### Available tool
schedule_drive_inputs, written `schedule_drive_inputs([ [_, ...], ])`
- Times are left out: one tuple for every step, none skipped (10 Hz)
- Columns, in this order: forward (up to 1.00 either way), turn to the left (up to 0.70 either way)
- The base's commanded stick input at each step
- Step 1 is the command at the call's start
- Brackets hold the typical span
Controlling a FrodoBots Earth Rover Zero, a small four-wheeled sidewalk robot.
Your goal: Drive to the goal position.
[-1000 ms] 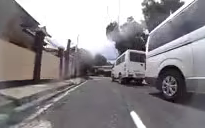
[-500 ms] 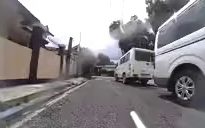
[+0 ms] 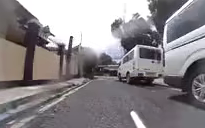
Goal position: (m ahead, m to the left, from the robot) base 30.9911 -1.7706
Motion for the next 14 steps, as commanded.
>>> schedule_drive_inputs([
  [0.7, -0.13],
  [0.7, -0.01],
  [0.7, 0.0],
  [0.7, 0.0],
  [0.7, 0.0],
  [0.7, 0.0],
  [0.7, 0.0],
  [0.7, 0.0],
  [0.7, 0.0],
  [0.7, 0.0],
  [0.7, 0.0],
  [0.7, 0.0],
  [0.7, 0.0],
  [0.7, 0.0],
])
